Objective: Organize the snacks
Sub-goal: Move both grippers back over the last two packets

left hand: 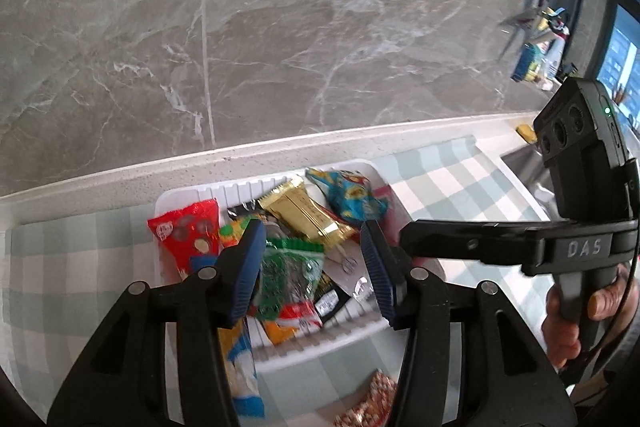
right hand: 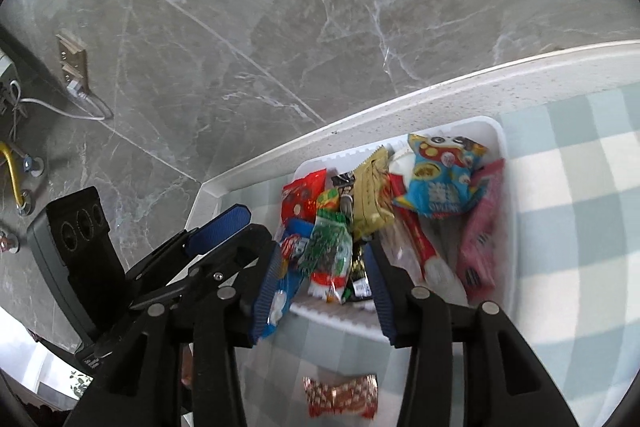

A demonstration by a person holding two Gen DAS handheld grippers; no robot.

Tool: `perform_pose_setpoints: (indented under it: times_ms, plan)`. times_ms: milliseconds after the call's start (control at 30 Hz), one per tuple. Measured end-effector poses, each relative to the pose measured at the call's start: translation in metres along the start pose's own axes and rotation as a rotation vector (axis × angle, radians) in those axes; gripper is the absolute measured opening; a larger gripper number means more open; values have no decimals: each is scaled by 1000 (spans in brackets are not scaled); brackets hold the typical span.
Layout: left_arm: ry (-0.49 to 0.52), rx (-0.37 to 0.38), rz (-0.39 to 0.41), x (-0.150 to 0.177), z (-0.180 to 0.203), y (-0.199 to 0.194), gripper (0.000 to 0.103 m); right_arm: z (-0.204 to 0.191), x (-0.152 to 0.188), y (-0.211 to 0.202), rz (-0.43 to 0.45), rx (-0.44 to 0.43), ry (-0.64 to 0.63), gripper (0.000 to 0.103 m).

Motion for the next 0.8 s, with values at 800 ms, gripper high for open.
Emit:
perform_pose_setpoints:
  times_ms: [800]
  plan:
    - [171,94,-181,135,53,-29,49,33,169,-91,0,319,-1,55]
Point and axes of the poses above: each gripper's, at about its wrist camera, not at the fingertips, and y roughly the way its jaws point, z to its right, x to its underside, the point moved 5 cm from there along y, roughly the way its jaws point, and after that the axes turned 2 degrees about -x, right-handed, at the moved point
